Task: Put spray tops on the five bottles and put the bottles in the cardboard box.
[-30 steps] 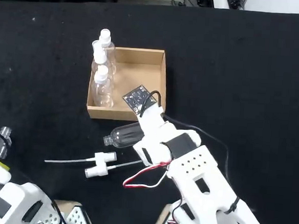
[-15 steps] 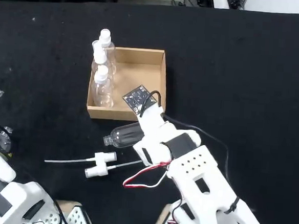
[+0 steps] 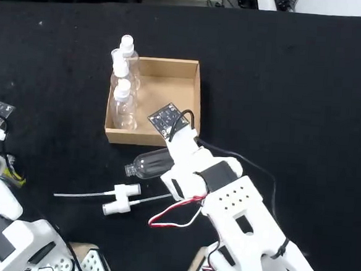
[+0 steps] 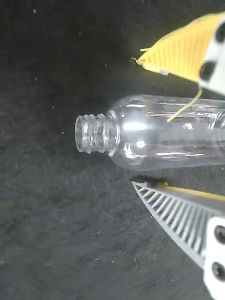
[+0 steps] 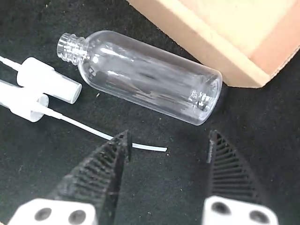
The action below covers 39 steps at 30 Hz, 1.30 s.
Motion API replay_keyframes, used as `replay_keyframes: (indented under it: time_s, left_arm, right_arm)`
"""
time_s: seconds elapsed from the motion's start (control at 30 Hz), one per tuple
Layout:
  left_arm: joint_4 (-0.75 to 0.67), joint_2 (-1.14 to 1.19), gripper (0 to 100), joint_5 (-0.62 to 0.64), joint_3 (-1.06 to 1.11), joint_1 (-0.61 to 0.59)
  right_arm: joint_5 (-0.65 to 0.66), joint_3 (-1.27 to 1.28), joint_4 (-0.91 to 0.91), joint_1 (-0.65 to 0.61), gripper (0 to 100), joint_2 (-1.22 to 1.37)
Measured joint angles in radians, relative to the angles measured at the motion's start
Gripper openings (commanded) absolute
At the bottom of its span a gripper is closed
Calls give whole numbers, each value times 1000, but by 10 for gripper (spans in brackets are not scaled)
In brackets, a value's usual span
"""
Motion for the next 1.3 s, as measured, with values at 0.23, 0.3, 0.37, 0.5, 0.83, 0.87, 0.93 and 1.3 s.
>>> replay_keyframes:
  time_s: [0.23, 0.3, 0.37, 0.5, 0.83, 0.87, 0.93, 1.3]
  left_arm:
    - [-2, 0, 332, 12, 11, 25]
    - [-2, 0, 332, 12, 29, 25]
    - [-17, 0, 332, 12, 35, 25]
    - [-20, 0, 332, 6, 46, 23]
    - [-21, 0, 113, -44, 109, -34]
    - [-9, -9, 72, -44, 109, -34]
    - [28, -37, 25, -44, 109, -34]
    - [112, -150, 249, -54, 109, -2]
  right_arm:
    - [0, 0, 0, 0, 234, 0]
    - [0, 0, 0, 0, 234, 0]
    - [0, 0, 0, 0, 234, 0]
    - [0, 0, 0, 0, 234, 0]
    - [0, 0, 0, 0, 234, 0]
    - [0, 0, 0, 0, 234, 0]
    - [0, 0, 0, 0, 234, 0]
    - [0, 15, 0, 0, 234, 0]
